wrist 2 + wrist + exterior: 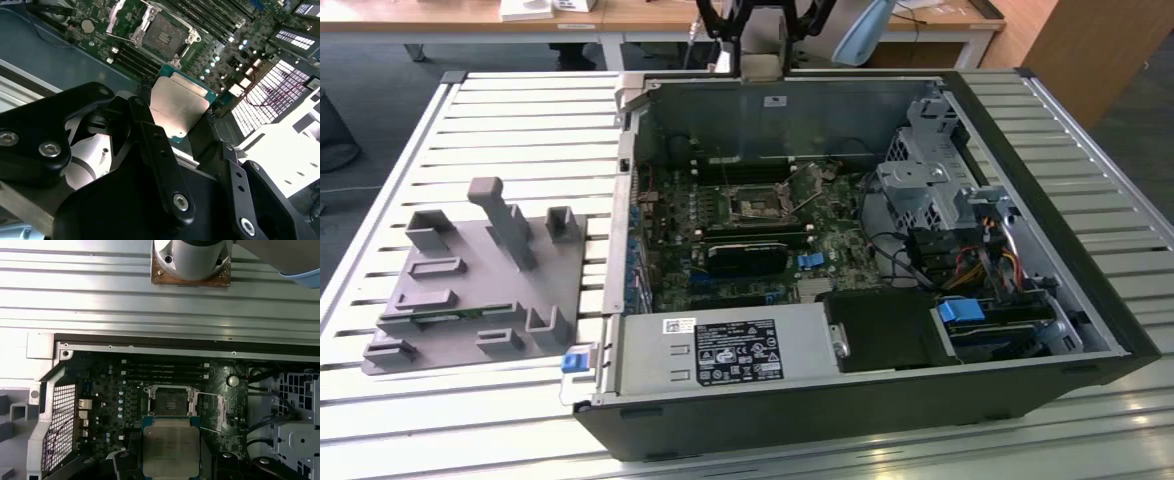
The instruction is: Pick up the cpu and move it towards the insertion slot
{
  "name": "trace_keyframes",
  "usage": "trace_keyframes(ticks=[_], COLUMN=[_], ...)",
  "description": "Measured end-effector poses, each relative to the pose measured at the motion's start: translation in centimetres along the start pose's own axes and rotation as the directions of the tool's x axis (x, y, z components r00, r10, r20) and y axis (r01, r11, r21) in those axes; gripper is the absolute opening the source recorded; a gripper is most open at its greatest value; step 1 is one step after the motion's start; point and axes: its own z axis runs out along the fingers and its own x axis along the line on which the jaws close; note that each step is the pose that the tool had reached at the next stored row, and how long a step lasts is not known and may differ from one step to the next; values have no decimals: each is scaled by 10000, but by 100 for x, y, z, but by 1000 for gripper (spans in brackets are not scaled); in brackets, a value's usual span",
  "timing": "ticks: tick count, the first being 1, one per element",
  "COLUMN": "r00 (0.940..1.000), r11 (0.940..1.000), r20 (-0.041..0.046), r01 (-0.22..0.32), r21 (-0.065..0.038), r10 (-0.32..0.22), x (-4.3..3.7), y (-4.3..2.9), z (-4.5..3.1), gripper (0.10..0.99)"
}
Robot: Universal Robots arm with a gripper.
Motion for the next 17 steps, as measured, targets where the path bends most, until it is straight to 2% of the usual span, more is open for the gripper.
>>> trace_keyframes(ticks=[9, 17], r00=[10000, 10000], r11=[10000, 10000], r20=[22, 23], r01=[1, 0], r21=[-3, -4], r10=[-1, 0], x=[-199, -202], y=[23, 24], z=[2, 3], gripper=[541, 541])
